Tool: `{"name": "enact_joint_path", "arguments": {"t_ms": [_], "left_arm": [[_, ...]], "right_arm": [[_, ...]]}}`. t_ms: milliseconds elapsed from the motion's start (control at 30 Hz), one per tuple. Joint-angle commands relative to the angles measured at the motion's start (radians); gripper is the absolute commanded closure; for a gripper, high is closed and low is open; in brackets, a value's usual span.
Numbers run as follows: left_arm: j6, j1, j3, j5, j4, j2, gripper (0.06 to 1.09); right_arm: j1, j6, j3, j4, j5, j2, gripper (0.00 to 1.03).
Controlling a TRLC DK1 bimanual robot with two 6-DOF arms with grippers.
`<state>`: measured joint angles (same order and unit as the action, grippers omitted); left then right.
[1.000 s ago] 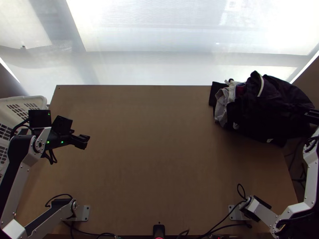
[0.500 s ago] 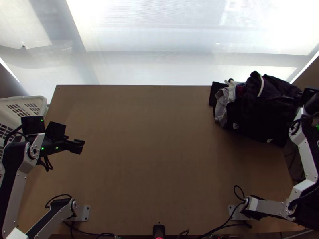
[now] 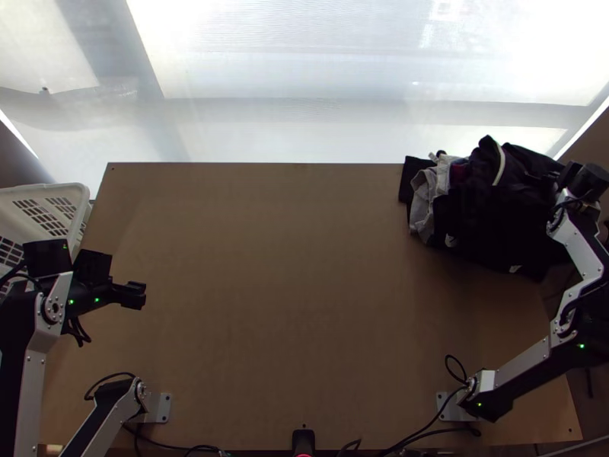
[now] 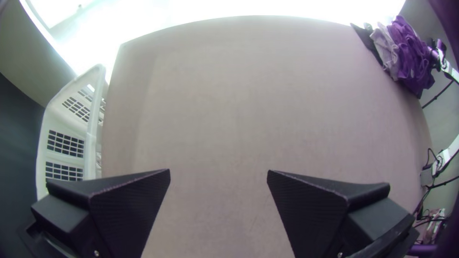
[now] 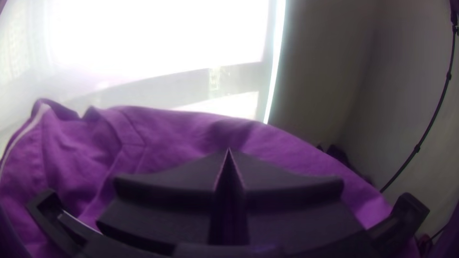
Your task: Fold the t-shirt
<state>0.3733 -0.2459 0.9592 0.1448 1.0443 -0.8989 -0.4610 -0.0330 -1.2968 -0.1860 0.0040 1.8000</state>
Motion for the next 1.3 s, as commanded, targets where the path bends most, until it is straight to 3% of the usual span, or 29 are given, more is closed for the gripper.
{"name": "enact_joint_path", "arguments": {"t_ms": [0,67,100,133,200,333,667,800,867,933,1067,1167,1267], "left_arm": [[0.012,-0.013,0.0,-0.03,0.011,0.029,0.1],[0.016,-0.021,-0.002,-0.031,0.016,0.032,0.1],[0.018,-0.024,-0.005,-0.031,0.016,0.035,0.1],[0.018,-0.026,-0.005,-0.03,0.016,0.037,0.1],[0.019,-0.026,-0.01,-0.03,0.016,0.041,0.1],[0.035,-0.033,-0.01,-0.031,0.016,0.046,0.1],[0.056,-0.047,-0.017,-0.03,0.003,0.061,0.1],[0.026,-0.038,-0.034,-0.028,-0.004,0.109,0.1],[-0.017,-0.003,-0.047,-0.028,-0.027,0.166,0.1],[-0.059,0.037,-0.08,-0.028,-0.092,0.249,0.1],[-0.048,0.051,-0.26,-0.03,-0.365,0.523,0.1],[-0.042,0.039,-0.416,-0.031,-0.563,0.736,0.1],[-0.034,0.051,-0.524,-0.024,-0.661,0.884,0.1]], "right_arm": [[-0.053,0.03,0.007,0.057,-0.093,0.065,0.98],[-0.051,0.025,0.028,0.092,-0.13,0.033,0.82],[-0.048,0.018,0.036,0.118,-0.16,0.012,0.69],[-0.041,0.008,0.044,0.138,-0.173,-0.007,0.52],[-0.033,-0.013,0.056,0.189,-0.19,-0.047,0.01],[-0.028,-0.007,0.08,0.243,-0.26,-0.162,0.04],[-0.022,-0.031,0.067,0.31,-0.259,-0.504,0.04],[-0.03,-0.122,0.172,0.258,-0.156,-0.709,0.04],[-0.004,-0.174,0.291,0.149,-0.124,-0.841,0.04],[0.055,-0.254,0.439,0.051,-0.078,-0.979,0.05],[0.275,-0.441,0.672,0.022,0.1,-1.258,0.05],[0.311,-0.455,0.798,0.025,0.114,-1.452,0.05],[0.324,-0.458,0.91,0.022,0.111,-1.619,0.05]]}}
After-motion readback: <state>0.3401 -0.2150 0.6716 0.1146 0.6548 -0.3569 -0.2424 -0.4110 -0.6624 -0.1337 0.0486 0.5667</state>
